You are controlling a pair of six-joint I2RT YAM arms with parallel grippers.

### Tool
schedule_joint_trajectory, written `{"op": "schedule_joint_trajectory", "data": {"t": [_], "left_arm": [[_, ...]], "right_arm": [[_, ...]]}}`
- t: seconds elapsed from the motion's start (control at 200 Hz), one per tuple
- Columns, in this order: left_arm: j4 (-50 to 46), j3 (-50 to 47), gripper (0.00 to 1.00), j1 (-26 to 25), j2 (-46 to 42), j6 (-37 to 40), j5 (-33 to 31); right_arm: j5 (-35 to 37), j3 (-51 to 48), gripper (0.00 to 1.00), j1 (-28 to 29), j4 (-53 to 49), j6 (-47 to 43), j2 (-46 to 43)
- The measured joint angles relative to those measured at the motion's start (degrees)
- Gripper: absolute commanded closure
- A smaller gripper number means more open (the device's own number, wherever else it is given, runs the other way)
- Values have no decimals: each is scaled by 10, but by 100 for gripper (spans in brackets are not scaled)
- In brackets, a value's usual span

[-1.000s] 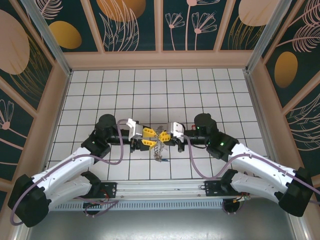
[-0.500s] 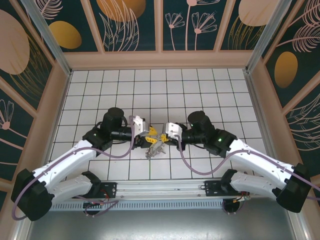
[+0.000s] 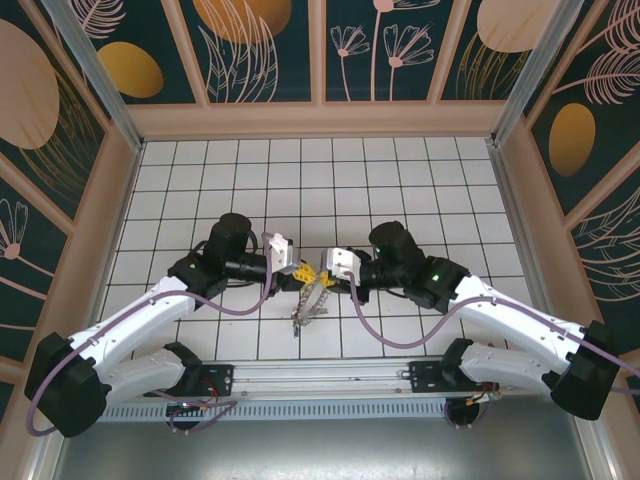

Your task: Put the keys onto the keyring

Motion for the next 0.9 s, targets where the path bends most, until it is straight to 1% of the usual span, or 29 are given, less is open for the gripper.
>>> {"op": "schedule_joint_trajectory", "data": {"t": [0.15, 0.255, 0.265, 0.355, 0.49, 0.671, 0.791, 0.896], "left_arm": [[0, 0, 100, 0, 0, 2, 6], [22, -8, 100, 0, 0, -19, 10], [25, -10, 100, 0, 0, -22, 10], [78, -31, 100, 0, -4, -59, 19], [172, -73, 100, 0, -21, -126, 35], [255, -101, 100, 0, -32, -184, 49], [319, -120, 100, 0, -32, -222, 50], [358, -134, 100, 0, -32, -248, 49]], "right_arm": [[-4, 0, 100, 0, -2, 2, 0], [-7, -2, 100, -2, 2, 7, -4], [-8, -4, 99, -3, 4, 9, -5], [-21, -24, 88, -13, 28, 21, -24], [-47, -58, 82, -32, 69, 34, -61], [-97, -86, 78, -69, 110, 48, -97], [-125, -92, 74, -72, 139, 58, -98], [-150, -101, 73, -72, 163, 67, -97]]}}
